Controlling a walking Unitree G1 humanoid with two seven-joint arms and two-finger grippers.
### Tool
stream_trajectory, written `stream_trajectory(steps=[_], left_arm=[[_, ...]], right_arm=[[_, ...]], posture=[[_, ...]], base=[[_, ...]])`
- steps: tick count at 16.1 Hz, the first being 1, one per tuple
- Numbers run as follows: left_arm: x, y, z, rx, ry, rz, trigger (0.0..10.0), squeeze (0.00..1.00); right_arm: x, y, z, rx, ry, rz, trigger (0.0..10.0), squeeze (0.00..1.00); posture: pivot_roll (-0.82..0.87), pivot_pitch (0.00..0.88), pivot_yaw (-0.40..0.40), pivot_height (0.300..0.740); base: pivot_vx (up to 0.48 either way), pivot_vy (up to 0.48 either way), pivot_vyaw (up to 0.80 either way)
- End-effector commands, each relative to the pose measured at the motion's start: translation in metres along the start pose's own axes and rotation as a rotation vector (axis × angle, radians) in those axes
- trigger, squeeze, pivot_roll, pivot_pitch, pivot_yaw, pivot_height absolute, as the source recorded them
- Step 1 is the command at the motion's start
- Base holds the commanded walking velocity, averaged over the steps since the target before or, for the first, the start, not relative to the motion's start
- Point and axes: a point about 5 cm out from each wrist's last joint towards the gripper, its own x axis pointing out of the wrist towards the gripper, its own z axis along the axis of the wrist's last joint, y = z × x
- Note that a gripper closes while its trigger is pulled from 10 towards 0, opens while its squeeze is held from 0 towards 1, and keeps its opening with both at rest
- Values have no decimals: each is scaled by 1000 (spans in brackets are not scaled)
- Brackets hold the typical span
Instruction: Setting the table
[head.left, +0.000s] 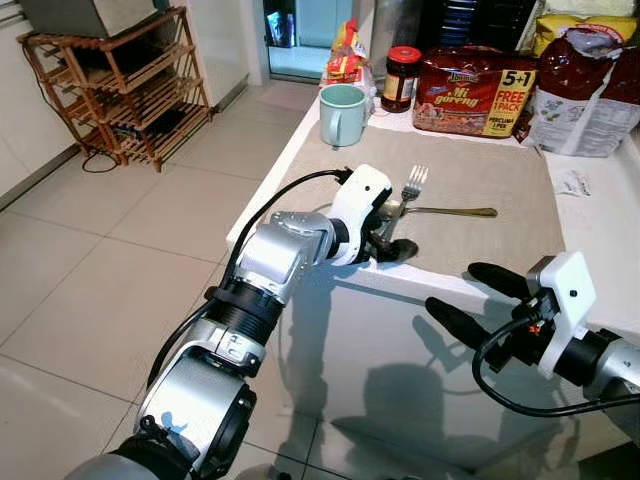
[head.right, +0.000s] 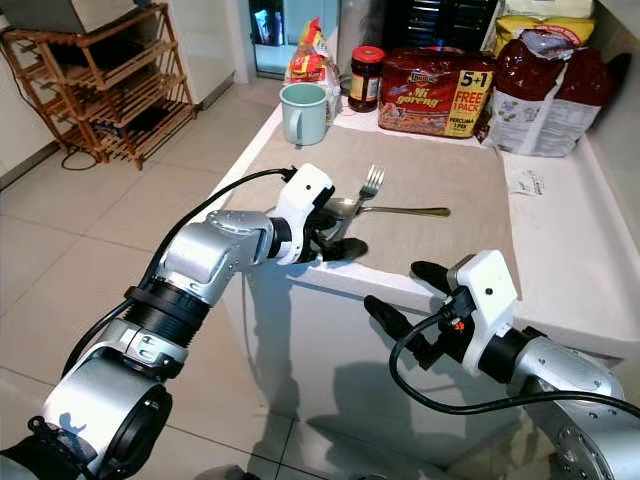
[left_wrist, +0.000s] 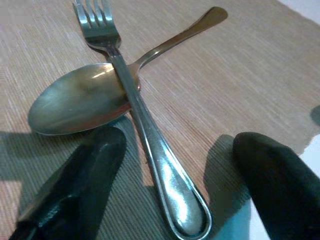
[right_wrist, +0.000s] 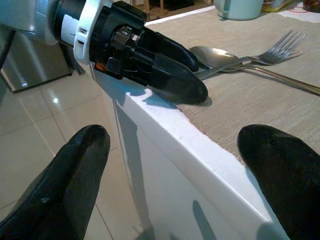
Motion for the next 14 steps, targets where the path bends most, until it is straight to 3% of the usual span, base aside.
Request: stream_trajectory(steps=[1, 14], left_arm=[[0, 4, -8, -1, 57, 29, 0, 0], [-2, 11, -8, 35, 68, 85, 0, 0]], right_arm=[[0, 2, 1, -11, 0, 14, 10000, 0], [1, 0, 3, -20, 1, 14, 10000, 0]], posture=[[-93, 0, 35, 740], [-92, 0, 33, 740]], base=[[0, 0, 0], [0, 0, 0]])
